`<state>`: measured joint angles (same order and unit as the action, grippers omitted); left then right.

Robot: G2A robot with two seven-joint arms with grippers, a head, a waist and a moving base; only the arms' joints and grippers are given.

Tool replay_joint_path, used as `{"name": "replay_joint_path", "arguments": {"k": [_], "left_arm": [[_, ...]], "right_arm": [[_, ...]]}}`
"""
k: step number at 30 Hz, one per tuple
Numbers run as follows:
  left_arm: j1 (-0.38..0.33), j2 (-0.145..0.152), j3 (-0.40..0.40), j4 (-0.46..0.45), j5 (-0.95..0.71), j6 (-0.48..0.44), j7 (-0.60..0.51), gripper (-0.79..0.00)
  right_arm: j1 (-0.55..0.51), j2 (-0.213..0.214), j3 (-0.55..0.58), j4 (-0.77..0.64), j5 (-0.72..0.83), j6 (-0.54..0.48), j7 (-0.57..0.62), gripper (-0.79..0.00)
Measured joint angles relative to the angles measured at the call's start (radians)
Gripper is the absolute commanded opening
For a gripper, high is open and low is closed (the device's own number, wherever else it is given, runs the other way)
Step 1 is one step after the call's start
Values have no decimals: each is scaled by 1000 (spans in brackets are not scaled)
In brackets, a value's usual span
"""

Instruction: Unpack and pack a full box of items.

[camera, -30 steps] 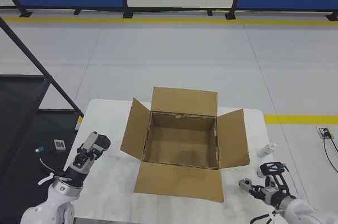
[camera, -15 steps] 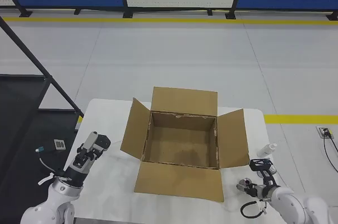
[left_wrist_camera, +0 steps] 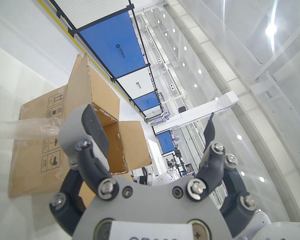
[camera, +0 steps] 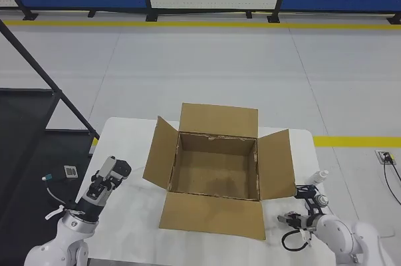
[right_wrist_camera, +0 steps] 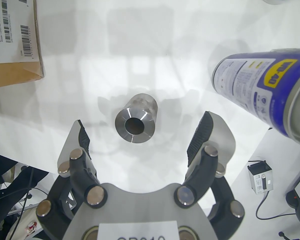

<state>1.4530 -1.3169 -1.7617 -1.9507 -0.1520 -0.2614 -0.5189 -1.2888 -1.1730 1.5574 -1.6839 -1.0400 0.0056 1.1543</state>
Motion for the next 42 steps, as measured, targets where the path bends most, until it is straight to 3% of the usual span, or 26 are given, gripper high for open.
{"name": "replay_joint_path", "arguments": {"k": [2,9,16,25,35,38,42], "left_arm": [[0,0,0,0,0,0,0,0],[0,0,0,0,0,0,0,0],[0,0,0,0,0,0,0,0],[0,0,0,0,0,0,0,0],[0,0,0,0,0,0,0,0],[0,0,0,0,0,0,0,0],[0,0,0,0,0,0,0,0]], "right_arm": [[10,0,-9,14,-10,17,-4,-376],[37,1,-25,54,-24,38,-16,-483],[41,3,-31,63,-11,37,-32,-785],[-71,14,61,-98,65,4,-76,-785],[-288,16,271,-573,145,148,-181,-785],[-283,16,307,-682,157,172,-212,-785],[-173,24,257,-666,159,93,-218,-785]]}}
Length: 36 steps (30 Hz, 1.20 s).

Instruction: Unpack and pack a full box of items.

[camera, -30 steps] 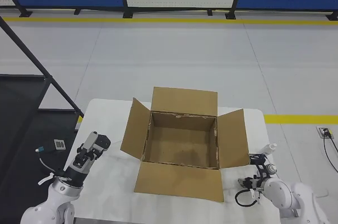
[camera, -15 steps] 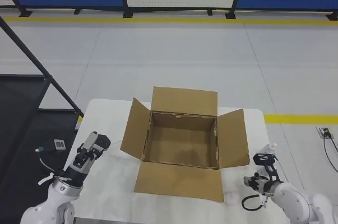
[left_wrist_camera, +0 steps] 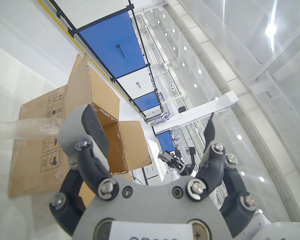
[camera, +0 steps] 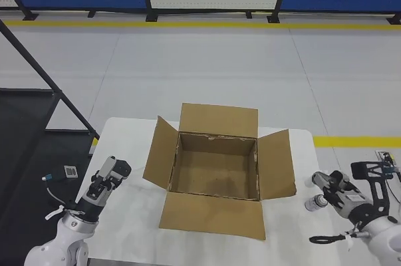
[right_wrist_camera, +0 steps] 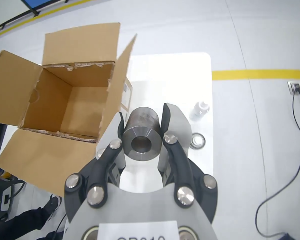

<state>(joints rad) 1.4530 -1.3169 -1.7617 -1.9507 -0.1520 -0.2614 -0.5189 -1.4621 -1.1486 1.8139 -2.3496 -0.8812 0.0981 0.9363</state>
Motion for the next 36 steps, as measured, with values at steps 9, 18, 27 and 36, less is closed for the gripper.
{"name": "replay_joint_path", "arguments": {"k": [9,18,27,36], "left_arm": [[0,0,0,0,0,0,0,0],[0,0,0,0,0,0,0,0],[0,0,0,0,0,0,0,0],[0,0,0,0,0,0,0,0]], "right_arm": [[361,-6,-498,1,-272,56,270,-785],[795,-111,-991,381,-327,200,410,-785],[1100,-245,-1234,783,-236,312,423,-785],[1095,-243,-1229,773,-237,311,423,-785]]}}
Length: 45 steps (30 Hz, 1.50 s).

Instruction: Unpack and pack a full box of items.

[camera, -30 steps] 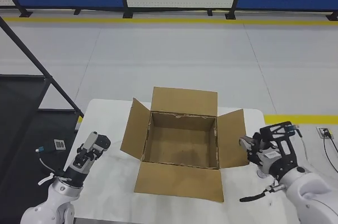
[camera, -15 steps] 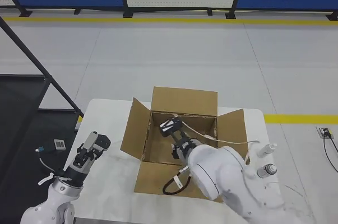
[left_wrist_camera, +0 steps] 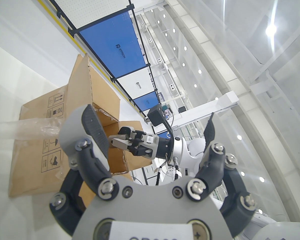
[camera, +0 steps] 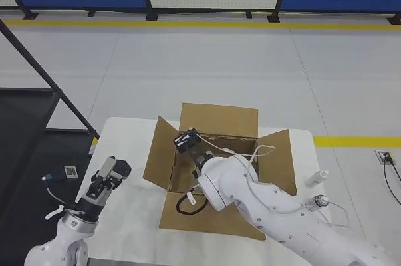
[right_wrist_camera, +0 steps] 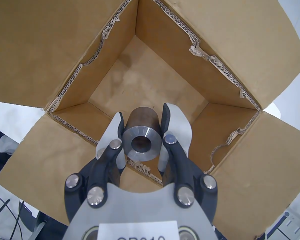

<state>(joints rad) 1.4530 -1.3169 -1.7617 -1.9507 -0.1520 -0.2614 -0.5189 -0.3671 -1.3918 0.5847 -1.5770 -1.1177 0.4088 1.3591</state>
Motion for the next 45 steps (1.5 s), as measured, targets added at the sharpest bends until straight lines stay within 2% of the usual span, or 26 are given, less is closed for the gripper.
{"name": "replay_joint_path", "arguments": {"k": [33,40,45], "left_arm": [[0,0,0,0,0,0,0,0],[0,0,0,0,0,0,0,0],[0,0,0,0,0,0,0,0]], "right_arm": [[-3,0,1,4,0,-1,-3,-785],[-3,-34,22,178,105,-38,-103,-785],[60,-96,-27,384,161,-29,-183,-785]]}}
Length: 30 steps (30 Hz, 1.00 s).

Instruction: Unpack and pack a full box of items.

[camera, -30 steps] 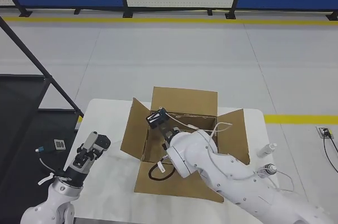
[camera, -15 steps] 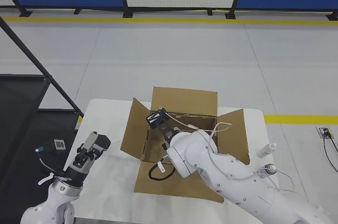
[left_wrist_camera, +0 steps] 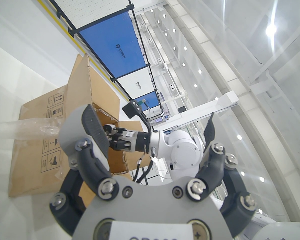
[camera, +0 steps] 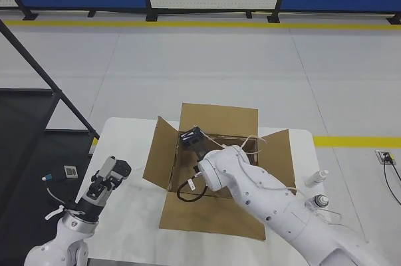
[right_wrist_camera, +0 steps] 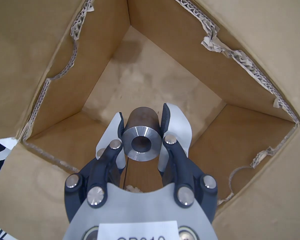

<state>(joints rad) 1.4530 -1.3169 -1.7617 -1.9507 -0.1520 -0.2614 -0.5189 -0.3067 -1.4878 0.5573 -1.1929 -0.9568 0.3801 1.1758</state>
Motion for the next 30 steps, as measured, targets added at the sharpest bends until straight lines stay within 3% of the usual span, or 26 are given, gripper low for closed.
{"name": "replay_joint_path", "arguments": {"k": [11,17,19,20,24,25,30], "left_arm": [[0,0,0,0,0,0,0,0],[0,0,0,0,0,0,0,0],[0,0,0,0,0,0,0,0],[0,0,0,0,0,0,0,0],[0,0,0,0,0,0,0,0],[0,0,0,0,0,0,0,0],[0,0,0,0,0,0,0,0]], "right_arm": [[87,-192,-108,520,176,-74,-219,-785],[97,-270,-120,705,226,-116,-300,-785],[103,-287,-119,744,236,-131,-313,-480],[107,-297,-120,765,238,-137,-318,-422],[117,-325,-120,820,241,-149,-329,-37],[120,-330,-120,829,240,-151,-330,0],[132,-354,-117,858,233,-156,-340,0]]}}
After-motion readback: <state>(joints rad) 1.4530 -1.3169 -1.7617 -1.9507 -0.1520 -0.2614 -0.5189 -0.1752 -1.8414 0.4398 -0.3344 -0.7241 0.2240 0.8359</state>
